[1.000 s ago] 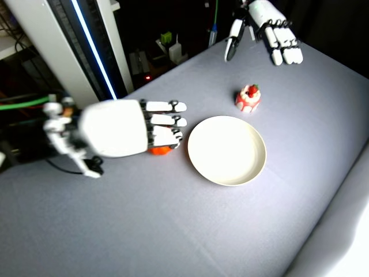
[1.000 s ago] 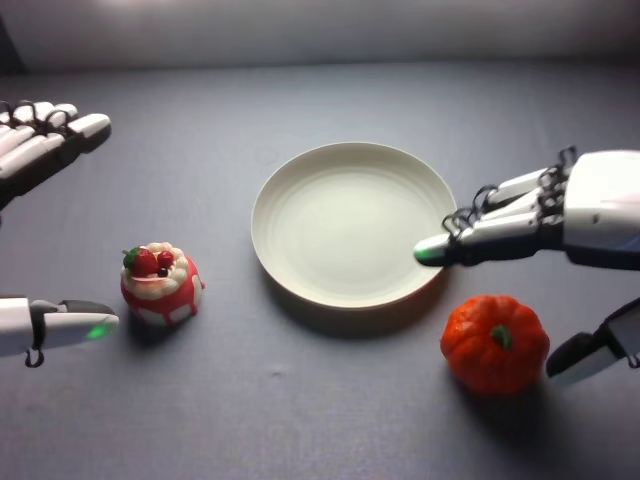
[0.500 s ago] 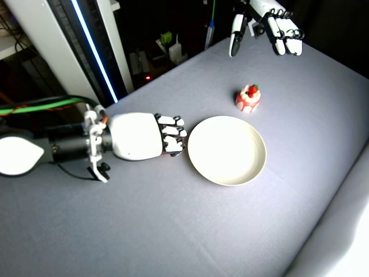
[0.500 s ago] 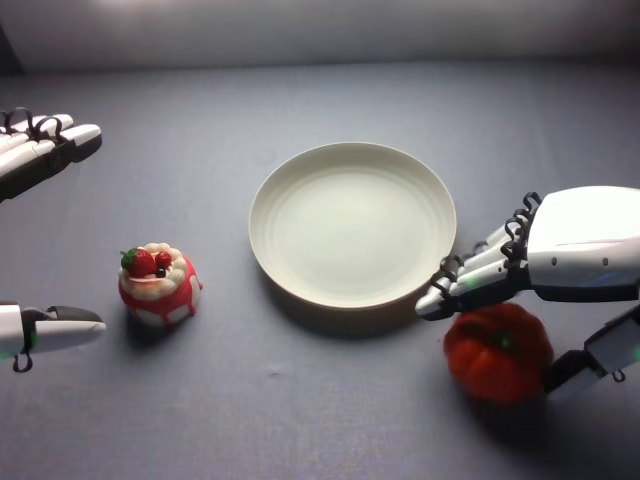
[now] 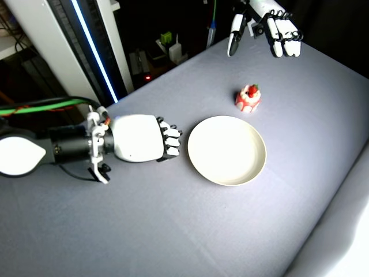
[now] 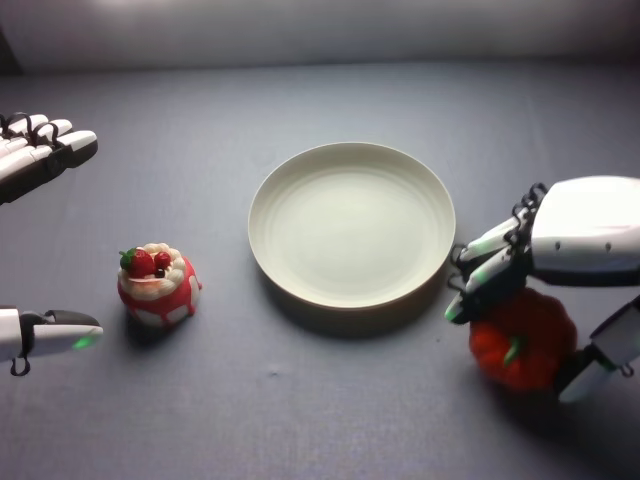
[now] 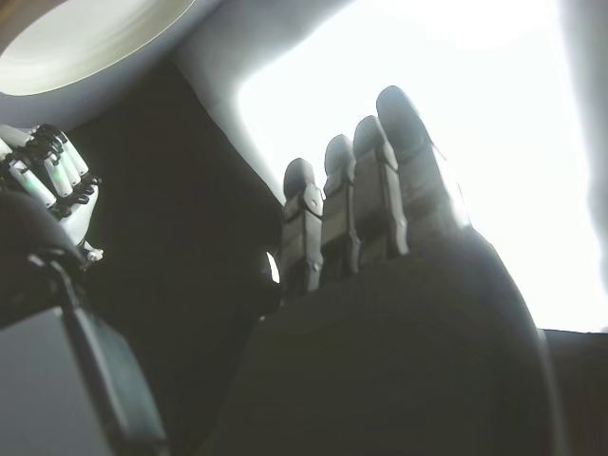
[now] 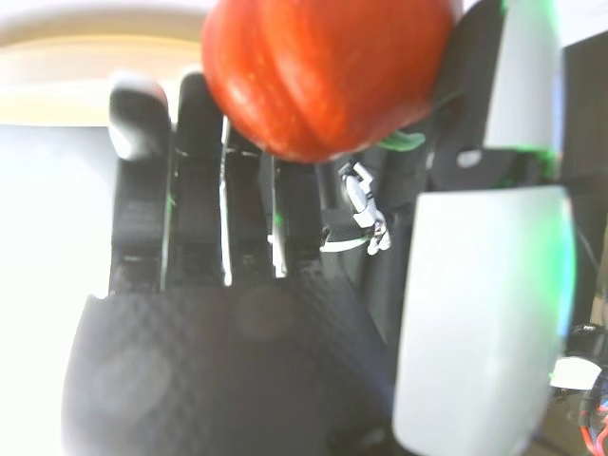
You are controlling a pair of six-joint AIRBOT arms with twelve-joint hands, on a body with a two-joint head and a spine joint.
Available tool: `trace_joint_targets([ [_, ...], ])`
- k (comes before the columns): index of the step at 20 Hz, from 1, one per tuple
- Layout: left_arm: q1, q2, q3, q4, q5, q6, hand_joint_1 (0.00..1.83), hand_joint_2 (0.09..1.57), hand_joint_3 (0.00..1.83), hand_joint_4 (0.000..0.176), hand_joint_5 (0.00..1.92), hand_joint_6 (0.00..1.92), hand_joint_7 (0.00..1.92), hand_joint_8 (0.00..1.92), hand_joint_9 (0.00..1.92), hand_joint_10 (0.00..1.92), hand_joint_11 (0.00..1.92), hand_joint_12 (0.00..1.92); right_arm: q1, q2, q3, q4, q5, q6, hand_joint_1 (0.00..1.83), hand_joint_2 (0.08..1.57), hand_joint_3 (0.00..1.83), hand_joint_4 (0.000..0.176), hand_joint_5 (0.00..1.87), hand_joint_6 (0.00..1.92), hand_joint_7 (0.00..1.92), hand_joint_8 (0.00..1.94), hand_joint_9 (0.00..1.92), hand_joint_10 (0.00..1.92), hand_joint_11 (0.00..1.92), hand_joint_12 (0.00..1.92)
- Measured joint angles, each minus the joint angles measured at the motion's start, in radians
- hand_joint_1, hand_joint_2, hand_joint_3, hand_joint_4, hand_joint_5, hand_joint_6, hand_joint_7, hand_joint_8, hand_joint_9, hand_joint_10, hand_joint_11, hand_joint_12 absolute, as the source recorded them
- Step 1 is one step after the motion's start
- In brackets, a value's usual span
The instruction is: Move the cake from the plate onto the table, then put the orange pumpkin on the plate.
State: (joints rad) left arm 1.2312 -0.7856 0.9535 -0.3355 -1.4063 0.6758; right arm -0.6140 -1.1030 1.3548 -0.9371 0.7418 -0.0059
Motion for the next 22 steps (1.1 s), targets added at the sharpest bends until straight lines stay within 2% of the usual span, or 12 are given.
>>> trace_joint_targets([
  [4, 0.005, -0.002, 0.000, 0.000, 0.000, -0.001, 1.00, 0.83, 0.00, 0.000, 0.28, 0.00, 0.17, 0.00, 0.11, 0.00, 0.00, 0.53, 0.040, 0.009, 0.006, 0.077, 0.026, -0.034, 1.21, 1.20, 0.01, 0.000, 0.85, 1.07, 0.78, 1.54, 0.74, 1.84, 0.81, 1.92],
  [5, 0.005, -0.002, 0.000, 0.002, 0.000, -0.001, 1.00, 0.83, 0.00, 0.000, 0.28, 0.00, 0.17, 0.00, 0.11, 0.00, 0.00, 0.53, 0.076, 0.007, 0.012, 0.130, 0.062, -0.059, 1.17, 1.22, 0.01, 0.000, 0.82, 1.21, 0.75, 1.48, 0.63, 1.77, 0.62, 1.92],
  [7, 0.005, -0.006, 0.001, -0.001, 0.000, -0.004, 0.96, 0.83, 0.00, 0.000, 0.28, 0.00, 0.17, 0.00, 0.11, 0.00, 0.00, 0.53, 0.132, -0.008, 0.039, 0.146, 0.091, -0.082, 1.18, 1.21, 0.00, 0.000, 0.76, 1.28, 0.85, 1.33, 0.78, 1.53, 0.75, 1.80],
  [8, 0.005, -0.010, 0.006, 0.000, 0.001, -0.007, 0.93, 0.82, 0.00, 0.000, 0.28, 0.00, 0.18, 0.00, 0.12, 0.00, 0.00, 0.53, 0.160, -0.037, 0.067, 0.170, 0.098, -0.085, 1.20, 1.21, 0.00, 0.000, 0.80, 1.19, 0.83, 1.43, 0.84, 1.64, 0.84, 1.85],
  [12, 0.005, -0.022, 0.019, 0.002, 0.002, -0.016, 0.93, 0.83, 0.00, 0.003, 0.17, 0.00, 0.15, 0.00, 0.10, 0.00, 0.00, 0.39, 0.231, -0.218, 0.188, 0.125, 0.019, -0.086, 1.26, 1.09, 0.00, 0.001, 1.02, 0.90, 1.01, 0.97, 0.98, 1.04, 0.89, 1.36],
  [13, 0.005, -0.023, 0.019, 0.003, 0.001, -0.016, 0.92, 0.83, 0.00, 0.000, 0.16, 0.00, 0.16, 0.00, 0.12, 0.01, 0.00, 0.44, 0.236, -0.242, 0.205, 0.119, -0.005, -0.086, 1.24, 1.09, 0.00, 0.017, 1.03, 0.89, 1.03, 0.96, 1.02, 1.04, 0.93, 1.41],
  [16, 0.005, -0.026, 0.024, -0.002, -0.002, -0.019, 0.90, 0.81, 0.00, 0.023, 0.16, 0.00, 0.21, 0.01, 0.21, 0.02, 0.00, 0.79, 0.243, -0.310, 0.272, 0.118, -0.090, -0.086, 1.23, 1.10, 0.00, 0.010, 1.01, 0.90, 1.00, 1.05, 0.90, 1.10, 0.82, 1.40],
  [17, 0.004, -0.029, 0.024, -0.006, 0.000, -0.021, 0.86, 0.80, 0.00, 0.011, 0.16, 0.00, 0.22, 0.01, 0.22, 0.02, 0.00, 0.80, 0.243, -0.320, 0.286, 0.118, -0.123, -0.086, 1.18, 1.10, 0.00, 0.000, 0.98, 0.97, 0.74, 1.14, 0.78, 1.33, 0.76, 1.59],
  [18, 0.004, -0.029, 0.024, -0.005, 0.000, -0.021, 0.88, 0.80, 0.00, 0.006, 0.16, 0.00, 0.22, 0.00, 0.21, 0.01, 0.00, 0.75, 0.242, -0.328, 0.300, 0.117, -0.150, -0.086, 1.07, 0.99, 0.00, 0.000, 0.62, 0.44, 0.50, 0.83, 0.57, 1.09, 0.53, 1.52],
  [19, 0.003, -0.029, 0.024, -0.001, -0.002, -0.022, 0.88, 0.80, 0.00, 0.000, 0.17, 0.00, 0.22, 0.00, 0.21, 0.01, 0.00, 0.77, 0.242, -0.332, 0.307, 0.114, -0.166, -0.086, 0.99, 0.95, 0.00, 0.040, 0.50, 0.13, 0.44, 0.47, 0.50, 0.78, 0.37, 1.37],
  [21, 0.003, -0.029, 0.024, 0.003, -0.001, -0.023, 0.89, 0.81, 0.00, 0.000, 0.20, 0.01, 0.20, 0.00, 0.18, 0.01, 0.00, 0.77, 0.242, -0.335, 0.315, 0.109, -0.187, -0.087, 0.85, 0.90, 0.00, 0.123, 0.23, 0.00, 0.29, 0.04, 0.30, 0.15, 0.02, 1.02],
  [22, 0.002, -0.029, 0.024, 0.003, -0.001, -0.023, 0.91, 0.81, 0.00, 0.000, 0.21, 0.01, 0.21, 0.00, 0.19, 0.01, 0.00, 0.82, 0.242, -0.335, 0.316, 0.109, -0.190, -0.087, 0.84, 0.90, 0.00, 0.127, 0.20, 0.00, 0.27, 0.01, 0.29, 0.08, 0.00, 0.94],
])
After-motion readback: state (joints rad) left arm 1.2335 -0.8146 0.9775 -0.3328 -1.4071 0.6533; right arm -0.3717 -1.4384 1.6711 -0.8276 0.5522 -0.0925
